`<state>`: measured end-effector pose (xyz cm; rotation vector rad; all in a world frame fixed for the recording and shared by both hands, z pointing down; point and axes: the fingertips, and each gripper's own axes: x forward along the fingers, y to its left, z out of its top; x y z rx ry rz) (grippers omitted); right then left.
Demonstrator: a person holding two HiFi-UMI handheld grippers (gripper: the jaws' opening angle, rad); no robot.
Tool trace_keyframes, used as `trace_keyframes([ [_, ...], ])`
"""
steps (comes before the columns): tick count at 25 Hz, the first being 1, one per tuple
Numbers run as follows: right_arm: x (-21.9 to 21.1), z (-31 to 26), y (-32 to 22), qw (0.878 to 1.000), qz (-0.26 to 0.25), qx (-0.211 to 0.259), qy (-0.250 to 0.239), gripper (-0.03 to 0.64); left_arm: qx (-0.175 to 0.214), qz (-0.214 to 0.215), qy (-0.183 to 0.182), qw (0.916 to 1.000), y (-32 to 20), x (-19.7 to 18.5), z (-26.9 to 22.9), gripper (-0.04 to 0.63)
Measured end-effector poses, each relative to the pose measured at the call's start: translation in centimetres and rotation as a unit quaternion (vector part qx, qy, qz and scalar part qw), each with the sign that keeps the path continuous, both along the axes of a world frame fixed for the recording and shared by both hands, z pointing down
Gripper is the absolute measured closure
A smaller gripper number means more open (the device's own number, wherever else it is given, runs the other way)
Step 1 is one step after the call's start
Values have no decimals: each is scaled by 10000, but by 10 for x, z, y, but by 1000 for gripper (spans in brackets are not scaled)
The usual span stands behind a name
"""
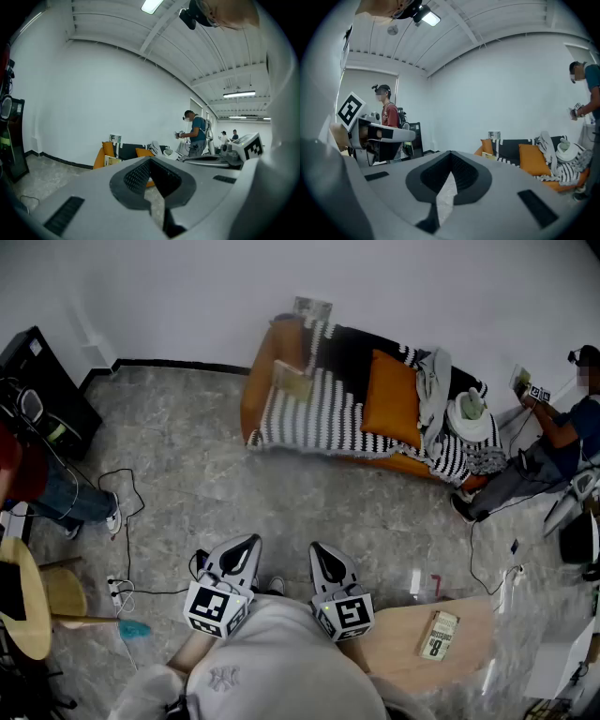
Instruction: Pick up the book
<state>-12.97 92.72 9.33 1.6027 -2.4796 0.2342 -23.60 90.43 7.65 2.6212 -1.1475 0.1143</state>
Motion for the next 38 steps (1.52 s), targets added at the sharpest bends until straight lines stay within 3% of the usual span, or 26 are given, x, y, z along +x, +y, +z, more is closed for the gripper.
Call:
trace_keyframes([
  [15,22,3,9,9999,-146,-42,-59,601,95,-43,-18,9999,8,28,-7,586],
  [23,24,7,12,9981,-540,17,-295,600,6,-52,-3,10000,1,41,-2,586],
  [31,31,11,-27,9981,-368,-127,-478,600,-239,13,1,9997,-39,47,7,586],
  [38,27,3,-93,9988,-213,-100,-438,600,-235,235,46,9994,-100,51,1,586],
])
